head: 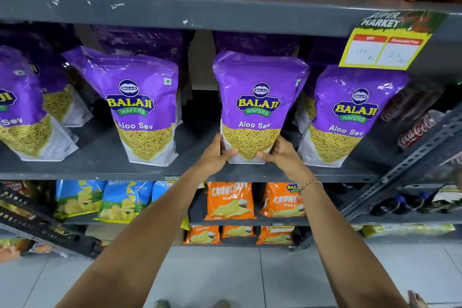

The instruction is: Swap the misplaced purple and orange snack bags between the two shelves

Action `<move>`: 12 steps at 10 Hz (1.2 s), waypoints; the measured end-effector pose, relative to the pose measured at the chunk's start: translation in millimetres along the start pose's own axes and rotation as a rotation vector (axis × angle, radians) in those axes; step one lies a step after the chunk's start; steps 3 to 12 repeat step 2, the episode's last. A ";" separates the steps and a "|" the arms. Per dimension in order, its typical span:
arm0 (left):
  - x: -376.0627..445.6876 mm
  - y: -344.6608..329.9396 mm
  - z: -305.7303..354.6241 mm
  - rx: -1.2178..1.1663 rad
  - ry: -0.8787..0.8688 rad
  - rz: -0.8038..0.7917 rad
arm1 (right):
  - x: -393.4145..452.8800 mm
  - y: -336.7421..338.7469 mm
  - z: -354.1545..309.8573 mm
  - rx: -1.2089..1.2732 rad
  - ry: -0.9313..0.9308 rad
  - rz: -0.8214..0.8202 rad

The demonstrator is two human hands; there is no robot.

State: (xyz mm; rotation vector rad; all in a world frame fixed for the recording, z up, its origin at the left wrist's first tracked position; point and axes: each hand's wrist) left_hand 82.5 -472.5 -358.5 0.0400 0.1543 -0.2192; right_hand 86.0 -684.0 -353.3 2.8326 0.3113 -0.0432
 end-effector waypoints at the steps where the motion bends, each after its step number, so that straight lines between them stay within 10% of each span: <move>1: -4.5 0.0 5.2 0.030 0.016 0.001 | 0.9 5.0 -4.7 -0.042 -0.015 -0.034; 12: -11.7 -4.5 7.1 -0.024 -0.044 0.024 | -3.4 1.6 -9.2 -0.101 0.016 0.139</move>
Point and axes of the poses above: each hand's wrist, its own x-axis towards the middle knuckle, its own y-axis out of the back of the hand, z = x × y, and after that the axes turned 12 degrees about -x, right-handed
